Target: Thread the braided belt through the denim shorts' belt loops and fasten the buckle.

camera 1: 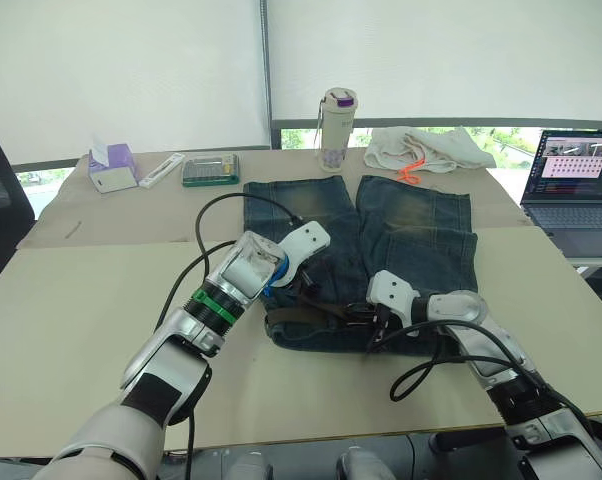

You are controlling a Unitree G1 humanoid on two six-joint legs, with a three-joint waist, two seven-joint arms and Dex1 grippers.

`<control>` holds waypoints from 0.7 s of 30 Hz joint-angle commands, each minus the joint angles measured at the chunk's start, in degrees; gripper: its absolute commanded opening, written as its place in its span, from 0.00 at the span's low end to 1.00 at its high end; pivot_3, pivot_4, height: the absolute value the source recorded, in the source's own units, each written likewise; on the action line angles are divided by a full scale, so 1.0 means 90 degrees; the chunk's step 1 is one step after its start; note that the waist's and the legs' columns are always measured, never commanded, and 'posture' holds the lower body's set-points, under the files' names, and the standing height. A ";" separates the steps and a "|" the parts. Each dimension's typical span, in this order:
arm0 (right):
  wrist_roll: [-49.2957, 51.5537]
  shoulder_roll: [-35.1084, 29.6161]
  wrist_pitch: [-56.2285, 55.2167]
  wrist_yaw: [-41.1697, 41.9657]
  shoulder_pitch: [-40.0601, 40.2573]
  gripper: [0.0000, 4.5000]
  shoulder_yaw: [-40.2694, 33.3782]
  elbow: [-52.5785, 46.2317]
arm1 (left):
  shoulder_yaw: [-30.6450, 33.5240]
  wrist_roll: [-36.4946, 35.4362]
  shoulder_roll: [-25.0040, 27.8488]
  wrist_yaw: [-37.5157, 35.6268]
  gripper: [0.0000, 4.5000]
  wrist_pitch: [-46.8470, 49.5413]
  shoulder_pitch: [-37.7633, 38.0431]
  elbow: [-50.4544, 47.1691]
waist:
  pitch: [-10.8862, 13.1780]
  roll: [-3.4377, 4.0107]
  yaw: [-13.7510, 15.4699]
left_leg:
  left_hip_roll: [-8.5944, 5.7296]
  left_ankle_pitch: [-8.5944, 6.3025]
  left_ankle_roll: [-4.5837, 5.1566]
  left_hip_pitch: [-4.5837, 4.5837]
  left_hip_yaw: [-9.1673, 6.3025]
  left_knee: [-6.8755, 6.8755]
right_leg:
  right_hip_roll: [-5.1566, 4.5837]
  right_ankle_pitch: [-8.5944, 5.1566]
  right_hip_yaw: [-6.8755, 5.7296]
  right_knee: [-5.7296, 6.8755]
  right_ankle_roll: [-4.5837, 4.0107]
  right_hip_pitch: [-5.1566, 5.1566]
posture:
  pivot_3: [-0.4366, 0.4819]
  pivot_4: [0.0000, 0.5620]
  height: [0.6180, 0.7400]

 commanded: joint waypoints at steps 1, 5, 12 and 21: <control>-0.0316 -0.0046 0.0340 -0.0005 0.0311 0.00 0.0346 0.0496 | 0.0305 -0.0128 -0.0097 0.0102 0.59 0.0298 0.0064 -0.0265 | 0.0000 0.0001 0.0001 | 0.0000 0.0000 0.0000 0.0000 0.0000 0.0000 | 0.0000 0.0000 0.0000 0.0000 0.0000 0.0000 | 0.48 0.27 1.00; -0.0321 -0.0032 0.0320 -0.0008 0.0287 0.00 0.0350 0.0537 | 0.1018 -0.0525 -0.0478 0.0335 0.28 0.0568 0.0069 -0.0305 | 0.0000 0.0000 0.0003 | 0.0000 0.0000 0.0000 0.0000 -0.0001 0.0001 | 0.0000 0.0001 0.0000 0.0001 -0.0001 0.0000 | 0.48 0.27 1.00; -0.0323 -0.0054 0.0361 0.0042 0.0267 0.00 0.0374 0.0497 | 0.1952 -0.1286 -0.0821 0.0328 0.01 -0.0159 0.0576 -0.0813 | -0.0002 0.0003 0.0002 | 0.0001 0.0000 0.0000 0.0002 0.0000 0.0000 | -0.0002 0.0011 0.0000 0.0003 -0.0019 0.0000 | 0.48 0.27 1.00; -0.0362 -0.0109 0.0375 0.0073 0.0291 0.00 0.0403 0.0525 | 0.2965 -0.2595 -0.1004 -0.0059 0.01 -0.0679 0.1297 -0.1773 | -0.0003 0.0004 0.0003 | 0.0002 0.0000 -0.0001 0.0002 0.0001 0.0002 | -0.0003 0.0028 0.0000 -0.0001 -0.0047 0.0001 | 0.48 0.27 1.00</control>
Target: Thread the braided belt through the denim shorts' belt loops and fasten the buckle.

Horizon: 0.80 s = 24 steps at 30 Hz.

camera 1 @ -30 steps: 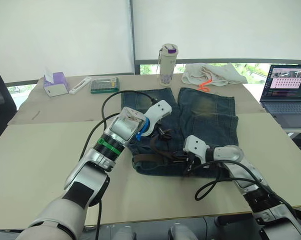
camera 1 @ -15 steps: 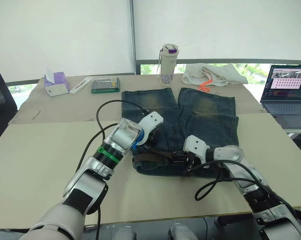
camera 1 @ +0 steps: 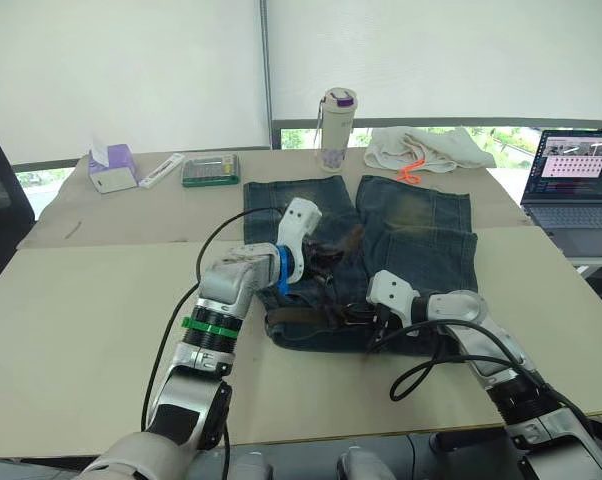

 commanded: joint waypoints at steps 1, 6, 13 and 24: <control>-0.0363 -0.0101 0.0380 0.0060 0.0306 0.00 0.0407 0.0514 | -0.0019 -0.0432 0.0132 -0.0270 0.01 0.0007 0.0227 -0.0632 | -0.0001 0.0001 -0.0007 | 0.0000 0.0000 0.0000 0.0000 0.0001 0.0000 | 0.0000 0.0000 0.0000 0.0000 0.0000 0.0000 | 0.48 0.27 1.00; -0.0353 -0.0138 0.0444 0.0089 0.0358 0.00 0.0422 0.0421 | 0.0539 -0.1214 -0.0087 -0.0173 0.01 0.0045 0.0272 -0.1070 | 0.0000 0.0000 0.0006 | 0.0000 0.0000 0.0000 0.0001 0.0000 0.0002 | 0.0001 0.0000 0.0001 0.0001 0.0000 0.0000 | 0.48 0.27 1.00; -0.0370 -0.0175 0.0478 0.0133 0.0388 0.00 0.0470 0.0385 | 0.1107 -0.2214 -0.0179 -0.0057 0.01 0.0067 0.0151 -0.1322 | 0.0000 0.0000 -0.0007 | 0.0001 0.0000 0.0000 0.0000 0.0000 0.0000 | 0.0002 0.0000 0.0001 0.0001 0.0000 -0.0002 | 0.48 0.27 1.00; 0.0077 -0.0120 0.0616 -0.0004 0.0426 0.00 -0.0049 -0.0012 | 0.0340 -0.2081 0.0067 -0.0103 0.01 -0.0208 0.0697 -0.1566 | 0.0000 0.0000 0.0009 | 0.0000 0.0000 -0.0001 -0.0002 0.0000 0.0001 | 0.0002 0.0001 0.0001 -0.0002 -0.0001 -0.0002 | 0.48 0.27 1.00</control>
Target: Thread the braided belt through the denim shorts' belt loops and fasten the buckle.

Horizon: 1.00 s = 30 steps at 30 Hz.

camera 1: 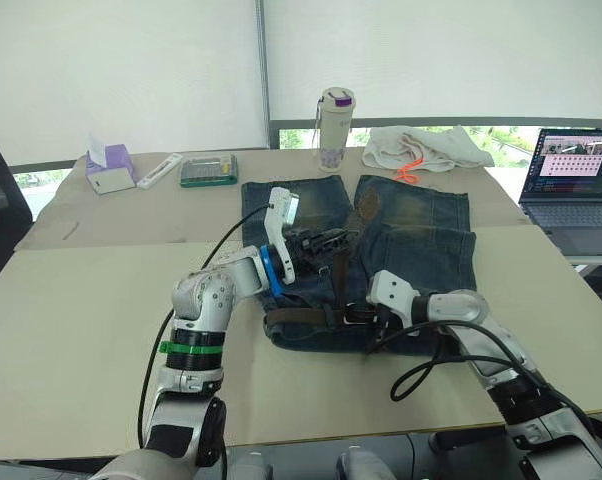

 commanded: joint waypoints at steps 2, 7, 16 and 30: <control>0.0409 -0.0085 0.0841 -0.0004 0.0423 0.00 -0.0352 -0.0251 | -0.0207 0.0010 0.0035 -0.0101 0.01 -0.0542 0.0097 -0.0468 | 0.0000 0.0000 0.0038 | -0.0001 0.0000 0.0000 -0.0004 -0.0001 0.0000 | -0.0002 0.0000 0.0000 -0.0003 0.0000 0.0000 | 0.48 0.27 1.00; 0.1201 -0.0263 0.1517 -0.0086 0.0859 0.00 -0.1198 -0.1243 | -0.0666 0.0264 0.0081 -0.0131 0.01 -0.0952 0.0382 -0.0495 | 0.0004 0.0004 0.0087 | -0.0007 0.0000 0.0000 -0.0021 -0.0003 0.0001 | -0.0008 0.0001 0.0000 -0.0011 -0.0001 -0.0011 | 0.48 0.27 1.00; 0.2448 0.0019 0.2419 -0.0810 0.1433 0.00 -0.2428 -0.2271 | -0.1144 0.0651 -0.0099 -0.0138 0.01 -0.1667 0.0513 -0.0305 | 0.0010 0.0008 0.0032 | -0.0005 0.0000 0.0001 -0.0021 -0.0001 -0.0001 | -0.0004 0.0000 0.0000 -0.0009 0.0000 -0.0012 | 0.48 0.27 1.00; 0.5827 0.1217 0.4309 -0.3506 0.0742 0.67 -0.4676 -0.3266 | -0.2338 0.3641 -0.0093 0.0834 0.00 -0.5667 0.0510 0.0871 | 0.0014 0.0017 0.0059 | -0.0006 -0.0001 0.0003 -0.0022 0.0002 -0.0003 | -0.0004 0.0001 0.0007 -0.0011 -0.0001 -0.0012 | 0.48 0.27 1.00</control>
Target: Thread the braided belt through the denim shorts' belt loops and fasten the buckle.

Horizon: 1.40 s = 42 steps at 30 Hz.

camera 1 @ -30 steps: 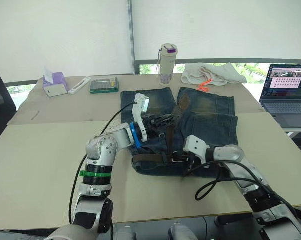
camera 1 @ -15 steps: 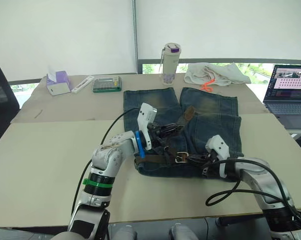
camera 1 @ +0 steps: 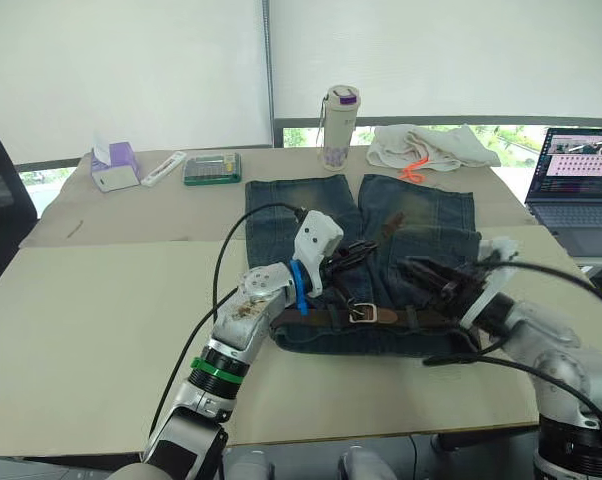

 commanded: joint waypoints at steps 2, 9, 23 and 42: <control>0.1475 0.0405 0.0506 -0.1303 -0.0431 0.82 -0.0523 -0.0494 | -0.0388 0.1219 0.0071 0.0631 0.00 -0.1472 -0.0064 0.0505 | -0.0001 0.0002 -0.0009 | 0.0001 0.0000 0.0001 0.0000 0.0001 -0.0003 | 0.0001 0.0000 0.0001 0.0001 0.0000 0.0000 | 0.48 0.27 1.00; 0.2663 0.0680 0.0749 -0.2740 -0.0561 0.98 -0.0163 -0.0578 | -0.0596 0.2395 0.0019 0.1643 0.00 -0.2703 -0.0279 0.1280 | 0.0001 0.0007 -0.0008 | -0.0001 -0.0002 0.0005 -0.0004 0.0003 -0.0002 | -0.0001 0.0000 0.0002 0.0002 0.0002 -0.0001 | 0.48 0.27 1.00; 0.3332 0.0733 0.0475 -0.3908 -0.0821 0.98 0.0071 0.0076 | -0.0626 0.2526 -0.0021 0.1478 0.00 -0.3406 -0.0189 0.1599 | 0.0001 0.0014 -0.0032 | 0.0001 -0.0003 0.0008 -0.0003 0.0005 -0.0004 | 0.0003 -0.0001 0.0002 0.0005 0.0004 -0.0002 | 0.48 0.27 1.00; 0.3723 0.0545 0.0292 -0.4475 -0.0793 0.00 0.0150 0.0043 | -0.0427 0.1371 0.0150 0.0024 0.76 -0.3156 0.0083 0.1109 | 0.0000 0.0022 -0.0048 | 0.0002 -0.0003 0.0011 -0.0004 0.0005 -0.0004 | 0.0003 -0.0001 0.0002 0.0005 0.0004 -0.0003 | 0.48 0.27 1.00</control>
